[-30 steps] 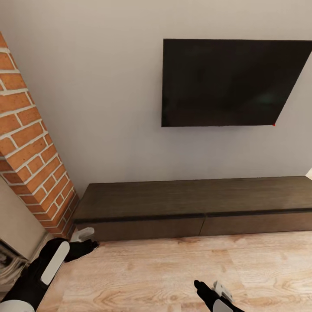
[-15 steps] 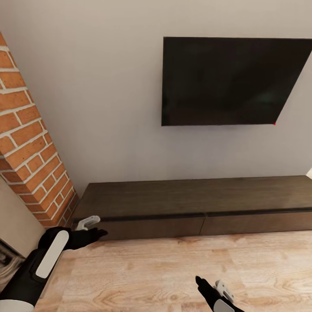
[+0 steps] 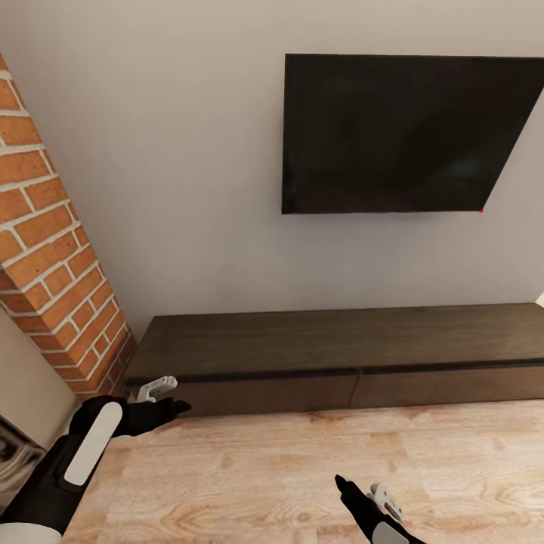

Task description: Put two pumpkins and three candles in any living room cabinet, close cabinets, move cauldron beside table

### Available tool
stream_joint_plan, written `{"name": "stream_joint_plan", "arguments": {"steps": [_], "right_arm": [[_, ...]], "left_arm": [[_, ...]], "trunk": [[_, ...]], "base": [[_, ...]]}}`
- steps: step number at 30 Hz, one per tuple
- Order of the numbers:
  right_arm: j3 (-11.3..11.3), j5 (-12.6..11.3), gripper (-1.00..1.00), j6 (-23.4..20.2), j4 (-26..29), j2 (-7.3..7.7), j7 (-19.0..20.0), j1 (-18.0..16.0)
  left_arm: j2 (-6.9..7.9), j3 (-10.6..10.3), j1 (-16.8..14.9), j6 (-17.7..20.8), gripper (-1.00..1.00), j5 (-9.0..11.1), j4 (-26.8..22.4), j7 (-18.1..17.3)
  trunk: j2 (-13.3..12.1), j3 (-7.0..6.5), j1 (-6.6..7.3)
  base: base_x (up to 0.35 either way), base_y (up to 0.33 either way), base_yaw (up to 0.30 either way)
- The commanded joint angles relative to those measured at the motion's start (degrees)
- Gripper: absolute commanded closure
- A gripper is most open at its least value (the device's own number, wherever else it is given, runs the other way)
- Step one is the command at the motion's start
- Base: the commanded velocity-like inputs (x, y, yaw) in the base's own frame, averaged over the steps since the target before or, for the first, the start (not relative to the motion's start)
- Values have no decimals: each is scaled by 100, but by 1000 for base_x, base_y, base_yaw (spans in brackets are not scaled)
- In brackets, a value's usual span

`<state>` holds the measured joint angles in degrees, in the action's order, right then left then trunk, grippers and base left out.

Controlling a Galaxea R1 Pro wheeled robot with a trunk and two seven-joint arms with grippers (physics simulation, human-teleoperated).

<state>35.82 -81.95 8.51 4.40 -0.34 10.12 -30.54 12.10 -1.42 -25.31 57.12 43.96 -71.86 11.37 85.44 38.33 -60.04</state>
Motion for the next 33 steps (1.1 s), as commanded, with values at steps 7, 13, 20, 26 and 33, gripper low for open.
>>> {"name": "stream_joint_plan", "arguments": {"steps": [7,13,20,26,33], "right_arm": [[31,-82,-100,19,28,-1,26,-5],[35,-82,-100,26,23,-7,46,-5],[86,-24,-100,470,4,-21,37,-5],[92,-19,-100,859,3,-36,24,-5],[35,-126,-100,919,89,-14,623,-5]], "left_arm": [[10,-16,-5,16,-100,68,-4,59],[11,-16,-3,18,-100,69,-3,59],[4,-18,-4,18,-100,69,-3,59],[0,-24,-4,18,-100,74,-3,59],[-78,-62,-3,18,-100,78,-3,59]], "trunk": [[285,131,-154],[526,239,-286],[806,365,-440],[1047,472,-571],[1328,598,-725]], "base": [[0,0,0],[0,0,0],[0,0,0],[0,0,0],[0,0,0]]}}
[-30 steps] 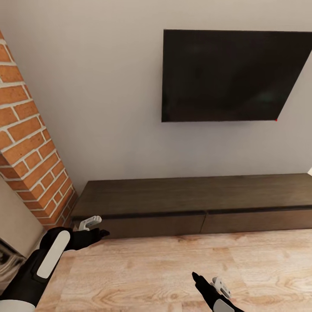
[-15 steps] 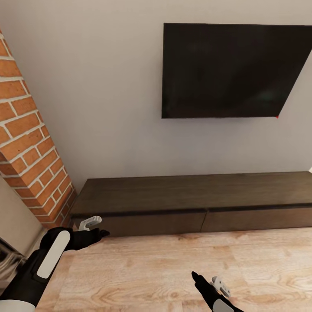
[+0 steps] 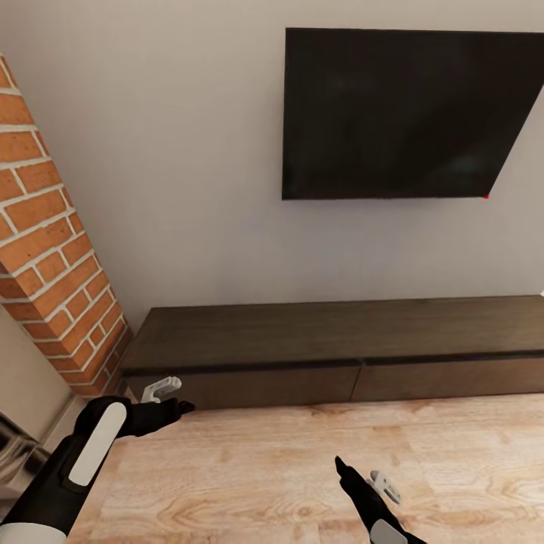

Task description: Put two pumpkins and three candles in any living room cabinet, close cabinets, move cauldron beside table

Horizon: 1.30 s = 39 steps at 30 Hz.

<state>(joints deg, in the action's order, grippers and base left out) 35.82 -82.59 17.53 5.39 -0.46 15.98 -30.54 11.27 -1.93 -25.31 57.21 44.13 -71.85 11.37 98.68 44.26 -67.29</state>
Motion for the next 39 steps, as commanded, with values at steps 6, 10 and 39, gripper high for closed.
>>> {"name": "stream_joint_plan", "arguments": {"steps": [6,10,39], "right_arm": [[28,-801,-100,-57,-95,8,1536,-5],[36,-1175,-100,-66,-250,-5,1934,-5],[39,-1842,-100,-158,-331,8,3679,179]], "left_arm": [[-17,-10,-4,16,-100,101,-5,59],[18,-37,-4,22,-100,623,-5,59],[1094,-1022,254,28,-100,4715,-132,67]], "trunk": [[245,113,-132],[405,185,-220],[1568,706,-857]], "base": [[0,0,0],[0,0,0],[0,0,0]]}}
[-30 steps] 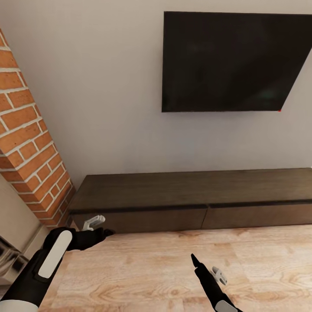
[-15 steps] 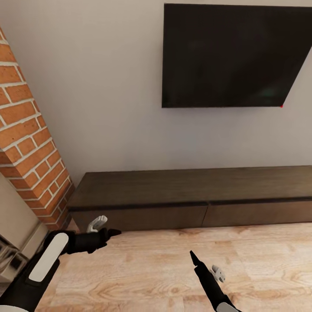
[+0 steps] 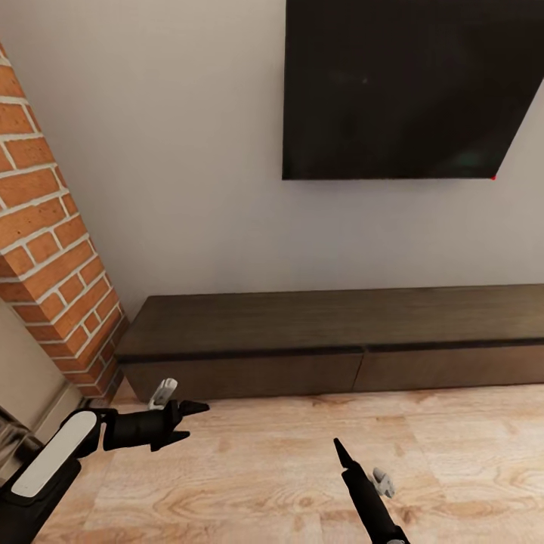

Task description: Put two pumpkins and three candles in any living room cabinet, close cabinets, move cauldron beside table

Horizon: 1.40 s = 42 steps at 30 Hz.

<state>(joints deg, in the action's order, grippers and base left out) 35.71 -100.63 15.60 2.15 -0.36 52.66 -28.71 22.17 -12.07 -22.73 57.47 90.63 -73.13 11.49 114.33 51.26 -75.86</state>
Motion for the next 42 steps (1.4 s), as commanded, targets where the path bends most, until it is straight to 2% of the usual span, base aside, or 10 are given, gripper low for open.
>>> {"name": "stream_joint_plan", "arguments": {"steps": [1,9,16,23,28,31,36,42], "right_arm": [[48,-45,-100,37,-4,-1,17,-4],[31,-148,-100,-40,76,-9,74,-3],[17,-222,-100,-453,119,-27,227,-3],[12,-233,-100,-512,947,-26,189,-3],[7,-249,-100,-615,1226,-15,186,-16],[7,-387,-100,-810,1401,-10,188,-19],[7,-773,-100,-913,1503,-8,169,-40],[7,-892,-100,-885,1523,-11,177,-54]], "left_arm": [[11,-17,-4,2,-100,83,-3,55],[27,-46,-4,1,-100,211,0,53],[56,-39,-4,1,-100,413,0,55],[59,-41,-4,1,-100,525,2,54],[52,-48,-4,1,-100,586,1,55],[51,-49,-4,1,-100,598,1,56],[53,-50,-4,1,-100,603,0,55],[47,-44,-4,1,-100,605,-1,55]], "trunk": [[44,23,-22],[365,167,-198],[645,293,-351],[926,418,-505],[1127,508,-615],[1247,562,-681],[1448,652,-791],[1688,759,-922]], "base": [[0,0,0],[0,0,0],[0,0,0],[0,0,0],[0,0,0],[0,0,0],[0,0,0],[0,0,0]]}}
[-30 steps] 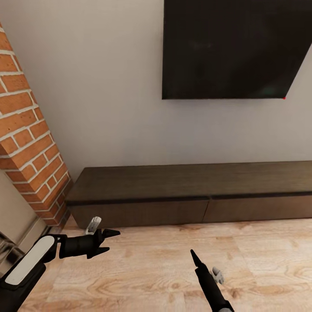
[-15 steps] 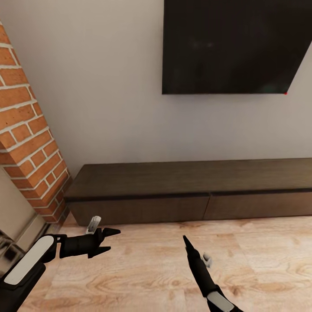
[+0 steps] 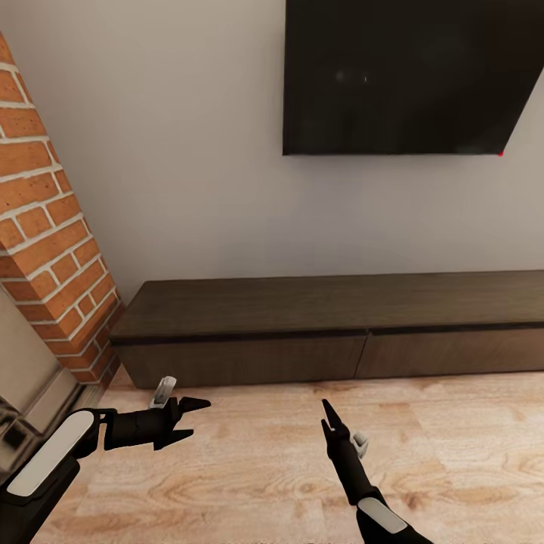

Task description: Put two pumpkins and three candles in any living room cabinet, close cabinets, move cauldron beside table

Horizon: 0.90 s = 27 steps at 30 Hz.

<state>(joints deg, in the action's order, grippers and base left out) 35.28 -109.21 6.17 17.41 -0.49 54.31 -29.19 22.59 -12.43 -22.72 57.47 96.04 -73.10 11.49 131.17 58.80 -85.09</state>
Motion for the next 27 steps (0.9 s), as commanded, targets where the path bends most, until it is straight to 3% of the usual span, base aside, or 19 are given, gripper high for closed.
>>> {"name": "stream_joint_plan", "arguments": {"steps": [1,5,8,10,13,27], "right_arm": [[47,-45,-100,59,-3,0,14,-7],[42,-100,-100,54,-1,-3,11,-8],[42,-419,-100,47,-1,-1,16,-8],[46,-755,-100,42,-1,6,21,-8],[53,-942,-100,46,5,48,32,-8],[44,-1081,-100,177,8,72,89,-8]], "left_arm": [[6,-7,-4,1,-100,64,-3,55],[8,-6,-4,1,-100,64,-3,54],[8,-5,-4,1,-100,64,-2,55],[8,-5,-4,1,-100,64,-2,55],[8,-5,-4,1,-100,64,-2,55],[5,-5,-4,1,-100,70,-11,47]], "trunk": [[44,23,-21],[204,95,-109],[324,149,-175],[405,185,-219],[525,239,-285],[1087,490,-593]], "base": [[0,0,0],[0,0,0],[0,0,0],[0,0,0],[0,0,0],[0,0,0]]}}
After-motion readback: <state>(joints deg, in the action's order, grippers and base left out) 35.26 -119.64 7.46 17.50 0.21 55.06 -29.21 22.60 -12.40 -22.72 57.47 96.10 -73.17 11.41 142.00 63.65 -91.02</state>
